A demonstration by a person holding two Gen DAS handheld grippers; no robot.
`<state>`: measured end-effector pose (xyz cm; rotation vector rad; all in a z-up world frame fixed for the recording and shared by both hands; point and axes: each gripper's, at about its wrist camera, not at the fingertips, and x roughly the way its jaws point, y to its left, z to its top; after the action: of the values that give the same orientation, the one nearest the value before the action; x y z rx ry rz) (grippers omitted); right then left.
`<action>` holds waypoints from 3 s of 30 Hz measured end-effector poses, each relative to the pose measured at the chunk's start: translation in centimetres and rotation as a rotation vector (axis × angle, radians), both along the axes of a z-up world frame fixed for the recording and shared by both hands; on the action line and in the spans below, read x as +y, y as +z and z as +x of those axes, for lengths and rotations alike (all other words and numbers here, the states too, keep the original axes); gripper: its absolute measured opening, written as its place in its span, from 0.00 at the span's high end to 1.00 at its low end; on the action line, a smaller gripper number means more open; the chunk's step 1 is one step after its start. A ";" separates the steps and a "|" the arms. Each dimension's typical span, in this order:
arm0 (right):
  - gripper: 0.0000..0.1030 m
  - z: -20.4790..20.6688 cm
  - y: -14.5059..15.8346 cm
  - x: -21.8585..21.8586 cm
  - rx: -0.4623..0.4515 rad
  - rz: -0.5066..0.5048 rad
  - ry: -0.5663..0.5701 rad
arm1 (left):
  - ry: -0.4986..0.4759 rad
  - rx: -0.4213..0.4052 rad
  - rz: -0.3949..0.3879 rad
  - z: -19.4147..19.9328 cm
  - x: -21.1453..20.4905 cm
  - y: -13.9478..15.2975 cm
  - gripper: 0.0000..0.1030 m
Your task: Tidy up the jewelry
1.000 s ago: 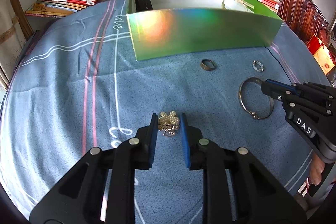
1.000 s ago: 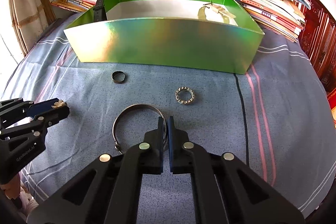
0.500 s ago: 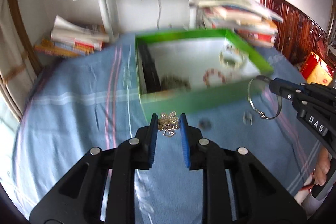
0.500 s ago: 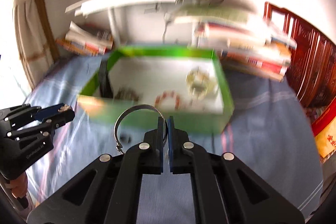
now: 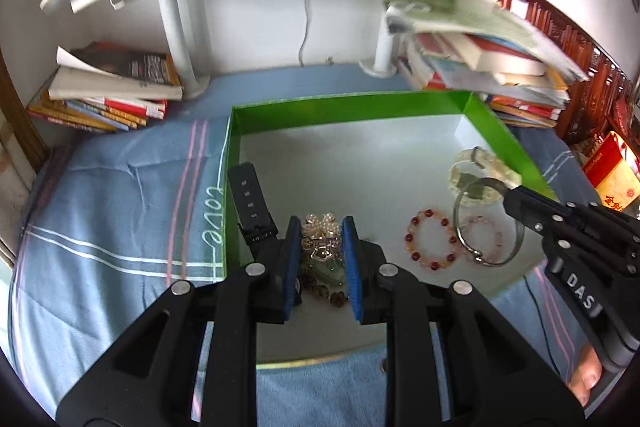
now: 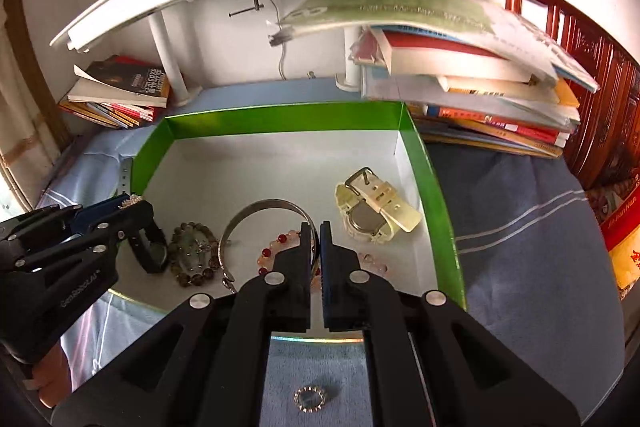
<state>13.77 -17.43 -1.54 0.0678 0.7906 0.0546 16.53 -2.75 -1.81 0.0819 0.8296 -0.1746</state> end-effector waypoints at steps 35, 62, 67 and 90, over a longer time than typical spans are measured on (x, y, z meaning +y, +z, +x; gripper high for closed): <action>0.80 -8.3 -7.0 0.8 0.138 -0.061 0.050 | -0.129 0.132 0.045 -8.5 -2.4 -6.3 0.44; 0.77 -10.9 -6.9 -0.1 0.164 0.011 0.062 | -0.049 0.143 0.039 -11.9 1.6 -6.9 0.76; 0.59 -11.2 -6.6 -0.6 0.150 -0.004 0.039 | -0.054 0.151 0.024 -12.3 2.2 -6.9 0.68; 0.58 -11.3 -7.2 1.4 0.150 -0.029 0.083 | -0.013 0.126 0.057 -11.7 1.4 -7.4 0.36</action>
<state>2.44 -16.06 -8.79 0.0116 0.9440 0.1180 4.79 -1.38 -9.19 0.1314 0.9596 -0.1698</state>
